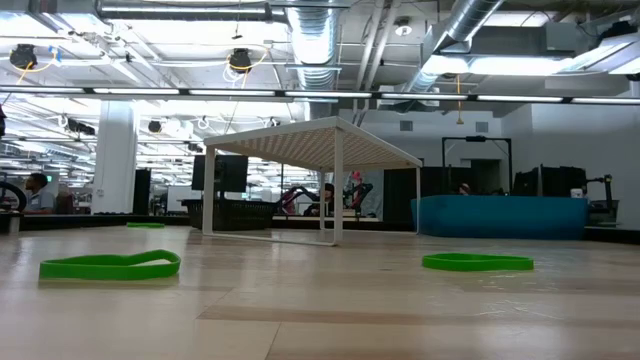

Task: Pick & Place Office Desk Supplies
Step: Put the green rubber band into the black bin

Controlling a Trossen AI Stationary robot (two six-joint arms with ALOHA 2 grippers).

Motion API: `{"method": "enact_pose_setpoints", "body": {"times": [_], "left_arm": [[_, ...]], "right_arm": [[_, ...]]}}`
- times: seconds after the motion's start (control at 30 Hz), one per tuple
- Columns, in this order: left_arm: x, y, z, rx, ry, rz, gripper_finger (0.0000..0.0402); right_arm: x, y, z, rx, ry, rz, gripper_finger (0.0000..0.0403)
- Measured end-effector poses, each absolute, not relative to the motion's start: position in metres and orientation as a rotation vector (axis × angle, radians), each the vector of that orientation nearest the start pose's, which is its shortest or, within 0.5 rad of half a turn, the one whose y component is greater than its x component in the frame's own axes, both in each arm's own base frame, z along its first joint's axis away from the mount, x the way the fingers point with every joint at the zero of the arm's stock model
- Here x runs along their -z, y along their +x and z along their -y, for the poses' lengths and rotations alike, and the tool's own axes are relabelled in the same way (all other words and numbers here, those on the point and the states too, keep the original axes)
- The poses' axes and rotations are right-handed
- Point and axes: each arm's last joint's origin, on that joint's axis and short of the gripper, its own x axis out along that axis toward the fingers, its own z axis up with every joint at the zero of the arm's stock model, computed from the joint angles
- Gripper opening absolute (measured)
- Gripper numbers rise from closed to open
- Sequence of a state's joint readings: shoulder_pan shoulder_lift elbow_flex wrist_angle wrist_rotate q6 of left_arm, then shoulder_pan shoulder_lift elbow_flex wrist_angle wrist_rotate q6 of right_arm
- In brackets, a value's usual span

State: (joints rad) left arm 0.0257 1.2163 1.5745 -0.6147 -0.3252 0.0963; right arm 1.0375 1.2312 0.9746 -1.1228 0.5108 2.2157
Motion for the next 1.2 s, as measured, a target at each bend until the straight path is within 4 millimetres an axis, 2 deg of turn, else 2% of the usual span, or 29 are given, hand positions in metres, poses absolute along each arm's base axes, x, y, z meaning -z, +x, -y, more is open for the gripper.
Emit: {"method": "enact_pose_setpoints", "body": {"times": [0.1,0.23,0.43,0.53,0.63,0.77,0.87,1.2], "left_arm": [[-0.469,0.229,-0.015,-0.337,0.133,-0.272,0.0191],[-0.469,0.229,-0.015,-0.336,0.134,-0.272,0.0191],[-0.467,0.228,-0.015,-0.325,0.136,-0.298,0.0191],[-0.465,0.227,-0.015,-0.325,0.134,-0.318,0.0191],[-0.463,0.227,-0.015,-0.323,0.119,-0.329,0.0191],[-0.463,0.227,-0.014,-0.292,0.106,-0.332,0.0191],[-0.463,0.227,-0.013,-0.276,0.100,-0.331,0.0191],[-0.463,0.227,-0.013,-0.273,0.099,-0.331,0.0191]], "right_arm": [[-0.267,0.127,-0.169,0.622,1.044,-0.773,0.0118],[-0.267,0.147,-0.177,0.461,0.984,-0.839,0.0118],[-0.248,0.175,-0.196,0.155,0.749,-1.100,0.0118],[-0.236,0.181,-0.206,0.000,0.602,-1.188,0.0118],[-0.223,0.179,-0.215,-0.080,0.446,-1.252,0.0118],[-0.202,0.176,-0.224,-0.105,0.282,-1.312,0.0118],[-0.185,0.178,-0.227,-0.045,0.210,-1.345,0.0118],[-0.148,0.188,-0.232,0.067,0.126,-1.368,0.0118]]}}
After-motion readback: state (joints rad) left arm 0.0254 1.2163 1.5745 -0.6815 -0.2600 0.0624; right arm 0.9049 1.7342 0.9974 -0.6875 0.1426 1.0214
